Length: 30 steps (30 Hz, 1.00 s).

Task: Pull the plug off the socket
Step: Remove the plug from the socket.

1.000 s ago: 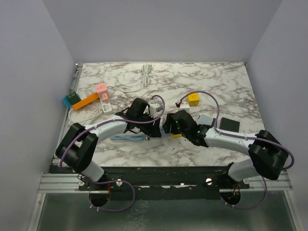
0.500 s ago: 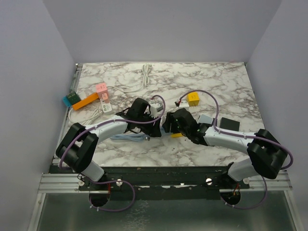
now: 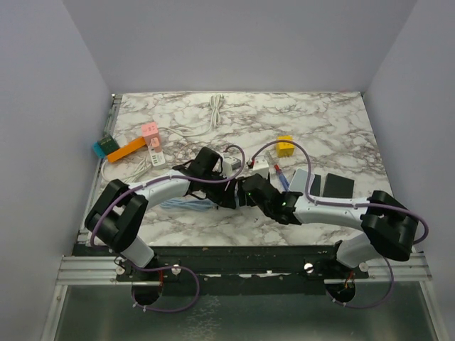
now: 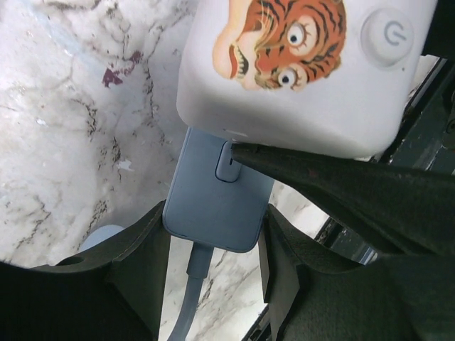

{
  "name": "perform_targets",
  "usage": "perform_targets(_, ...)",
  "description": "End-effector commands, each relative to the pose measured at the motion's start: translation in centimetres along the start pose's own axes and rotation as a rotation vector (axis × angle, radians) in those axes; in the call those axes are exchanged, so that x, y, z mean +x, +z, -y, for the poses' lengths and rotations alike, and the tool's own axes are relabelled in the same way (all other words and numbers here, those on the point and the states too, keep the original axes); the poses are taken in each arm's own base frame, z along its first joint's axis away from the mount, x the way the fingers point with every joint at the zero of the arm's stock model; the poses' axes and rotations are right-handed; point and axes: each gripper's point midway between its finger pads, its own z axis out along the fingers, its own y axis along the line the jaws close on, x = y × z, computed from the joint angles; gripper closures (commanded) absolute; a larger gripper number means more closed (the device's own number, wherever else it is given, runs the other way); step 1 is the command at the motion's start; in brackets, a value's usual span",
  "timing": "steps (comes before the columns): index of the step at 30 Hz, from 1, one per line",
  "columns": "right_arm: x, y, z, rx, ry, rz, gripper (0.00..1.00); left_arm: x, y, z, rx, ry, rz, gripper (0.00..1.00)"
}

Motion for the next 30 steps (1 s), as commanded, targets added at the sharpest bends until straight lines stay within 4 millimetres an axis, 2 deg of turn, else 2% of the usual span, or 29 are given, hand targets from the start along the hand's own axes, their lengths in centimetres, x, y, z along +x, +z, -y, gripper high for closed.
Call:
perform_targets(1, -0.6, -0.4, -1.1, 0.038, -0.040, 0.049, 1.00, 0.4, -0.2, -3.9, -0.163, -0.060, -0.009, 1.00)
perform_targets(15, -0.6, -0.8, -2.0, 0.052, 0.024, 0.062, 1.00, 0.4, -0.2, -3.9, -0.157, -0.068, -0.005, 1.00)
perform_targets(24, 0.4, 0.6, 1.7, 0.085, 0.184, -0.041, 1.00, 0.5, -0.3, -4.0, -0.159, -0.068, -0.005, 1.00)
perform_targets(30, 0.1, 1.3, 3.4, 0.095, 0.273, -0.070, 1.00, 0.5, -0.3, -4.0, -0.161, -0.069, -0.005, 1.00)
